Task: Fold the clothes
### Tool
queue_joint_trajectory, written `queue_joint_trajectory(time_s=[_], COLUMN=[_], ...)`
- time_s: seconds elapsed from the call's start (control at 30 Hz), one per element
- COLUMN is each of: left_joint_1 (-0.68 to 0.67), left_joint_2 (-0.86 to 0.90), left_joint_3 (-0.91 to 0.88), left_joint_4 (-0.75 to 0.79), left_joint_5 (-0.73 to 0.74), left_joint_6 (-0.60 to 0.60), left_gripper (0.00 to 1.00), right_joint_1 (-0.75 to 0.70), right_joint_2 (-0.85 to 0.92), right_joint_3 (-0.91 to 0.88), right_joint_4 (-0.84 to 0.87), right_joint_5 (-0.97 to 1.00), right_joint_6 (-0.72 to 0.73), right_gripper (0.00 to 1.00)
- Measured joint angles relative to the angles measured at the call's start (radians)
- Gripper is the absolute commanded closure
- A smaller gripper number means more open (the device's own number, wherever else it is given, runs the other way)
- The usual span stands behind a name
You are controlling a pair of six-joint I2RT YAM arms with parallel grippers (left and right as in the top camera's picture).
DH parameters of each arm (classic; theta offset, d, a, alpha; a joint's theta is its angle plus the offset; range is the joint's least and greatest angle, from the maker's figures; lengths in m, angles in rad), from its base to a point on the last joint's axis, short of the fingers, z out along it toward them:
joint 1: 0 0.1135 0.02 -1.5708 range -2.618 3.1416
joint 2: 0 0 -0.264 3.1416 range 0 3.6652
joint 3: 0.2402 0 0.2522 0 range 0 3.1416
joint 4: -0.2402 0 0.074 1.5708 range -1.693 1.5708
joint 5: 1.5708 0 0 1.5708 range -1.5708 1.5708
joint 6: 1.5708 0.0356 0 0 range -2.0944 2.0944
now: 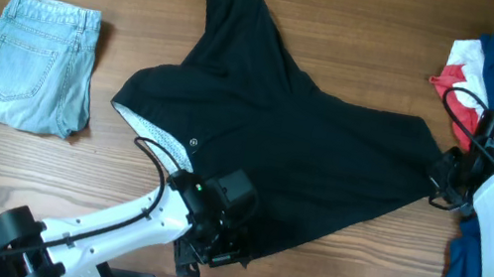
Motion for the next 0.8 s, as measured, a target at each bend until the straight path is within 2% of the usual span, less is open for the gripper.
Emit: queue_joint_trajectory(time_s=[0.07,0.23,0.37,0.5,0.63,0.8], left_joint_1=[-0.025,-0.119,-0.185,-0.211,-0.214,-0.217], left_joint_2=[0.0,0.0,0.0,0.0,0.011,0.02], left_joint_3=[0.0,0.0,0.0,-0.001,-0.027,-0.038], left_joint_4=[0.001,0.072,0.086,0.09,0.176,0.231], left_joint_5=[-0.006,-0.092,-0.2,-0.287,-0.338,-0.352], left_joint_6=[-0.04,-0.206,-0.337,-0.438,-0.535,-0.62], left_gripper=[0.24,0.33,0.32,0.21,0.16,0.25], right_joint_1=[0.0,0.0,0.0,0.0,0.0,0.0], right_joint_2=[0.0,0.0,0.0,0.0,0.0,0.0], right_joint_3=[0.0,0.0,0.0,0.0,0.0,0.0], right_joint_4=[0.0,0.0,0.0,0.0,-0.001,-0.001], right_joint_5=[0.0,-0.002,-0.018,-0.02,-0.026,-0.027], right_joint_6=[0.0,-0.003,-0.012,-0.012,-0.016,-0.019], right_gripper=[0.96,0.96,0.96,0.95,0.95,0.95])
